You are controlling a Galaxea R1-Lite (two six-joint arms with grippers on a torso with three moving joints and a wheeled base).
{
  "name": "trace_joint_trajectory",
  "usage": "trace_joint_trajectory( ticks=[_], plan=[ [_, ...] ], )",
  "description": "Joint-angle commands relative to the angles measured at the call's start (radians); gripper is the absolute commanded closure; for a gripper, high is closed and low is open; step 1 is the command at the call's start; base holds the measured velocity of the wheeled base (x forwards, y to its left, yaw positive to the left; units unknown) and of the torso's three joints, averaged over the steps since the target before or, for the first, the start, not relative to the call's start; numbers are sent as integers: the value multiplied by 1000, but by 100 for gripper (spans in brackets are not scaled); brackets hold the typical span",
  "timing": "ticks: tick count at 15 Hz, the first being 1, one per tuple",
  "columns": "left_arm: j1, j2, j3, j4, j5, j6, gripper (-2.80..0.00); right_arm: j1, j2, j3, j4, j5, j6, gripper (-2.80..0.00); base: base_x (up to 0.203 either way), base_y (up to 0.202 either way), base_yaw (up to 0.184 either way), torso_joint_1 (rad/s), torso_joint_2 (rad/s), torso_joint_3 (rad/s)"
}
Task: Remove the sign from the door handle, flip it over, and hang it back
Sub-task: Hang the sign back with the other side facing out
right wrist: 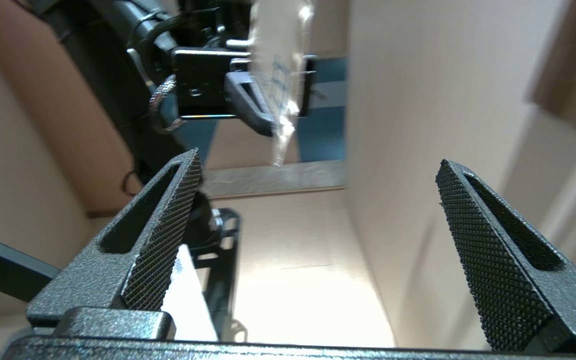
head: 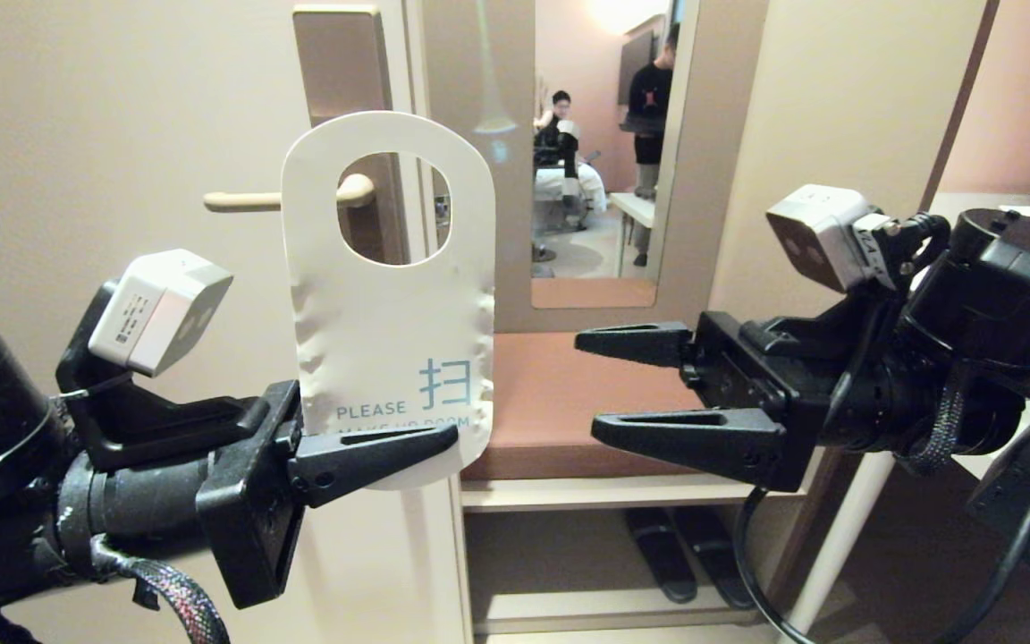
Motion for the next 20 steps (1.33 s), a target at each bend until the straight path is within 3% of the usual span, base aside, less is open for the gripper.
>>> trace_joint_trajectory(
  ticks=[1,3,6,12,18,20],
  plan=[
    [2,-17,11,-5,-3,-1,0,-30,-34,39,-39,6,1,0,0,0,0,0,0,0],
    [3,-48,42,-5,-3,-1,0,-37,-38,65,-87,-6,-5,0,0,0,0,0,0,0],
    [3,-105,97,-5,-3,-1,0,-71,-40,100,-190,-106,-6,0,0,0,0,0,0,0],
    [57,-175,150,-5,0,-5,0,-267,-89,262,-234,-260,-102,0,0,0,0,0,0,0],
    [87,-208,186,-2,1,-5,0,-486,-237,521,-234,-273,-180,0,0,0,0,0,0,0],
    [90,-223,206,-1,0,-6,0,-507,-332,628,-234,-273,-190,0,0,0,0,0,0,0]
  ],
)
